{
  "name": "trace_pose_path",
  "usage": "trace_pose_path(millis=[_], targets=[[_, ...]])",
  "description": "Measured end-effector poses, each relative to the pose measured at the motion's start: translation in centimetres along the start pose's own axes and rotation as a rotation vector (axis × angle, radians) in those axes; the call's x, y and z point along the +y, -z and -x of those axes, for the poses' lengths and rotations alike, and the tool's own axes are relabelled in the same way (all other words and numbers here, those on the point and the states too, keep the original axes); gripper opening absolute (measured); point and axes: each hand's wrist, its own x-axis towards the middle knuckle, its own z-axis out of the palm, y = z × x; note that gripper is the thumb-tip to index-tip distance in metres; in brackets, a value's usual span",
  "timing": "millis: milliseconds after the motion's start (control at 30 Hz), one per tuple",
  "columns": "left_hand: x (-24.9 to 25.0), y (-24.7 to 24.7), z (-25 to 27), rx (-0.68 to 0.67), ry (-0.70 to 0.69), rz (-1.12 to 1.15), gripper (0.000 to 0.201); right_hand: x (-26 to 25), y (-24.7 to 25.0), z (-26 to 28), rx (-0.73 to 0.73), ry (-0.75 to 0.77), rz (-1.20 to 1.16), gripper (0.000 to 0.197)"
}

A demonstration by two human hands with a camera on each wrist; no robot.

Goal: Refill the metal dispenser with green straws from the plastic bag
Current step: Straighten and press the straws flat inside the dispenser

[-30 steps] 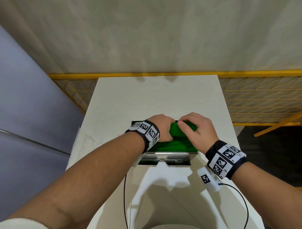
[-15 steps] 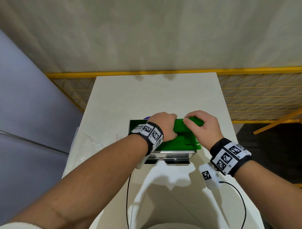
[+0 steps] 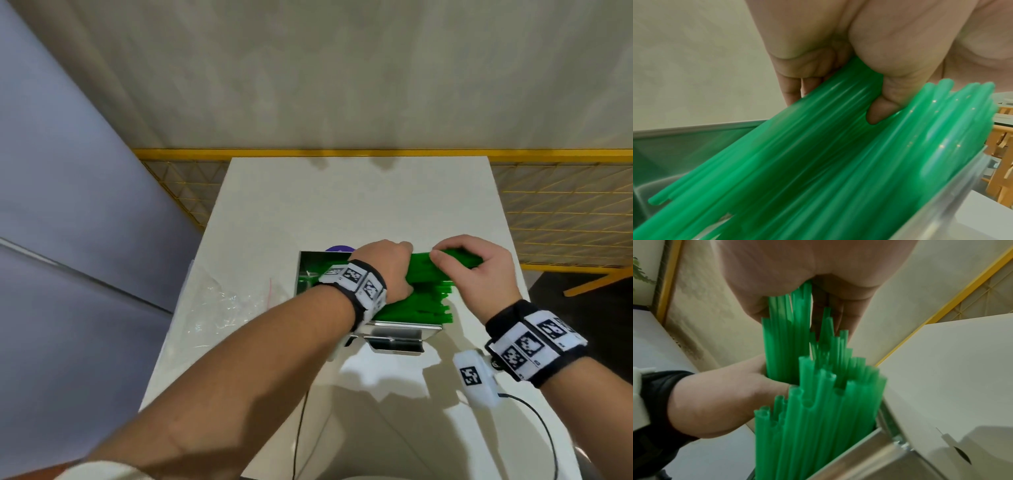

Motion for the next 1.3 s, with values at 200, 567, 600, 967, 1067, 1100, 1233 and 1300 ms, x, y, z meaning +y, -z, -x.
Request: trace_pose_path(millis=[200, 567, 600, 967, 1067, 1100, 1233, 1300], targets=[[0.5, -0.8, -0.4, 0.023, 0.009, 0.013, 0.037, 0.2, 0.8, 0.0, -0.027, 0.011, 0.049, 0.016], [-1.8, -1.2, 0.0, -0.051, 0.063, 0.272, 0.043, -1.9, 1.3, -1.1, -0.179, 0.024, 0.150, 0.021], [-2.4, -1.4, 0.2, -0.070, 0.087, 0.293, 0.048, -1.8, 1.4, -1.2, -0.166, 0.023, 0.153, 0.020], [-6.9, -3.1, 0.7, -0.249, 0.196, 0.039, 0.036, -0.5, -1.0, -0.5, -0.254, 0.085, 0.515, 0.010], [-7.1, -3.1, 0.6, -0.223, 0.178, 0.016, 0.032, -0.7, -1.3, -0.2, -0.238, 0.103, 0.590, 0.028], [-7.2, -3.1, 0.5, -0.212, 0.170, 0.010, 0.030, -0.9, -1.3, -0.1, -0.252, 0.104, 0.587, 0.035], [-7.3, -3.0, 0.6, -0.191, 0.137, -0.004, 0.028, -2.0, -1.1, 0.1, -0.433, -0.012, 0.434, 0.049], [-7.3, -2.9, 0.6, -0.183, 0.107, -0.015, 0.028, -2.5, -0.8, 0.2, -0.487, -0.040, 0.439, 0.044]])
